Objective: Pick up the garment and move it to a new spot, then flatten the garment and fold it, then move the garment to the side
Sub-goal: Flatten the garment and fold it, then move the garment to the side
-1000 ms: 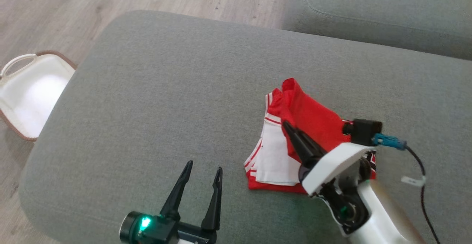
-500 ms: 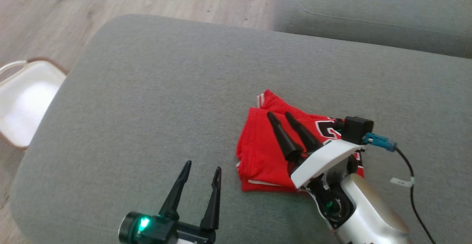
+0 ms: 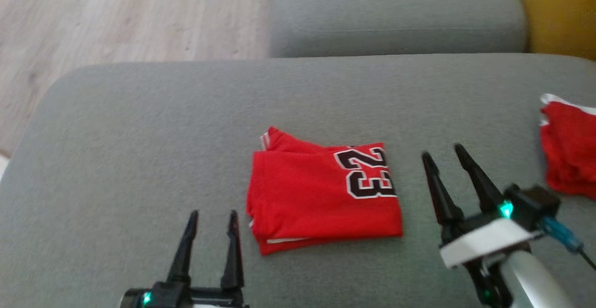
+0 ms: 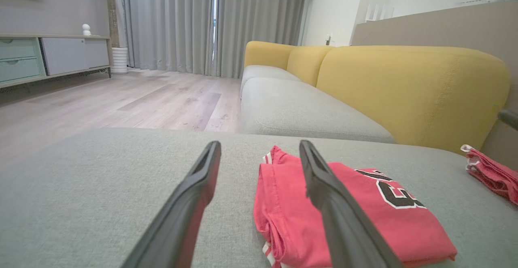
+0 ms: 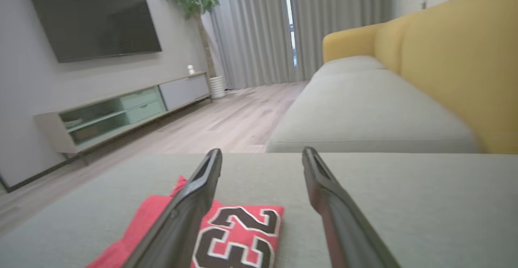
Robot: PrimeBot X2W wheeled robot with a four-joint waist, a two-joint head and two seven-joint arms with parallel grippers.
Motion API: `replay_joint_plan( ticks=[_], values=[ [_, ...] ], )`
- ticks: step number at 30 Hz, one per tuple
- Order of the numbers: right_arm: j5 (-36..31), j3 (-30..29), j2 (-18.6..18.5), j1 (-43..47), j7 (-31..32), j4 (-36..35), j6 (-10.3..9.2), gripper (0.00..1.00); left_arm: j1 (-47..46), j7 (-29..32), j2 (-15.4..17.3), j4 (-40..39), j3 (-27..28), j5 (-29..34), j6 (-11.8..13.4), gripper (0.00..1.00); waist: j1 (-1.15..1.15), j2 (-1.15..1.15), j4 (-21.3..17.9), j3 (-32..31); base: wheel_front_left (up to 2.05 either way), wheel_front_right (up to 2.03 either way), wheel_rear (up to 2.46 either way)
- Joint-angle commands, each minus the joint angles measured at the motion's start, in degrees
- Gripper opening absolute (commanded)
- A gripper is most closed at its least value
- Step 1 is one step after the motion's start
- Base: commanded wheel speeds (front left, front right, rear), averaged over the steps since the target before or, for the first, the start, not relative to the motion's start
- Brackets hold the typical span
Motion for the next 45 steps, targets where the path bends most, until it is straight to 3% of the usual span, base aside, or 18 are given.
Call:
replay_joint_plan(
  ticks=[1, 6, 12, 24, 45],
  values=[
    [-2.10, -1.23, -0.52, 0.99, -0.99, -2.16, 0.39, 1.00, -0.74, -0.55, -0.64, -2.42, 2.82, -0.54, 1.07, 1.00, 0.00, 0.00, -2.66, -1.89, 0.00, 0.00, 0.00],
    [-9.04, -7.74, 1.13, 8.51, -1.18, -4.13, 0.39, 1.00, 1.55, -0.55, -0.64, -2.03, 4.50, -0.49, 1.78, 1.00, 0.00, 0.00, -4.07, -3.64, 0.00, 0.00, 0.00],
    [-14.43, -11.13, 3.77, 15.51, -1.19, -5.30, 0.39, 1.00, 4.21, -0.55, -0.65, -0.58, 6.22, 1.86, 1.04, 1.00, 0.00, 0.00, -4.54, -5.07, 0.00, 0.00, 0.00],
    [-16.49, -12.23, 5.96, 17.59, -1.20, -5.69, 0.39, 1.00, 5.28, -0.55, -0.65, -0.19, 7.55, 2.03, 1.02, 1.00, 0.00, 0.00, -4.63, -5.92, 0.00, 0.00, 0.00],
    [-17.53, -12.68, 6.43, 18.27, -1.20, -6.33, 0.39, 1.00, 5.53, -0.55, -0.65, 0.08, 7.41, 2.55, 1.00, 1.00, 0.00, 0.00, -4.88, -5.97, 0.00, 0.00, 0.00]
  ],
)
